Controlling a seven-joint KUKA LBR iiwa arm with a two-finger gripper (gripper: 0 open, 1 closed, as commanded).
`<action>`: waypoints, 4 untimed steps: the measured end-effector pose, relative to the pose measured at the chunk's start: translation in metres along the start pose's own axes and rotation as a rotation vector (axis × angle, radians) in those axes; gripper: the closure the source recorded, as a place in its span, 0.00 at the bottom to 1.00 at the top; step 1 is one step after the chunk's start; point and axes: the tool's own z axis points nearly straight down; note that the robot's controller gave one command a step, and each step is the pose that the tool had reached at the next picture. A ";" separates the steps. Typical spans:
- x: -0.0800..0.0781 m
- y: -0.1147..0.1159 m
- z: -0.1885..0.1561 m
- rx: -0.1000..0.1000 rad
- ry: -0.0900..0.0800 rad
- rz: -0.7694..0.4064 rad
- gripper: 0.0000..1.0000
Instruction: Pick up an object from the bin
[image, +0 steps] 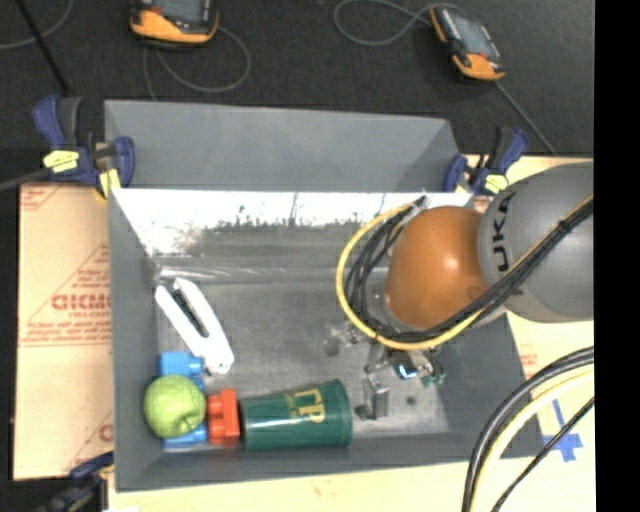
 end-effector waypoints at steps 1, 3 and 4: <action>0.011 0.015 0.024 -0.006 0.003 -0.031 0.00; 0.012 0.030 0.033 0.001 0.005 -0.001 0.00; -0.012 0.050 0.046 -0.003 0.004 -0.164 1.00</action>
Offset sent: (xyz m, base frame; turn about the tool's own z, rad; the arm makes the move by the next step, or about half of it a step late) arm -0.0333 0.0487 -0.0460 -0.3300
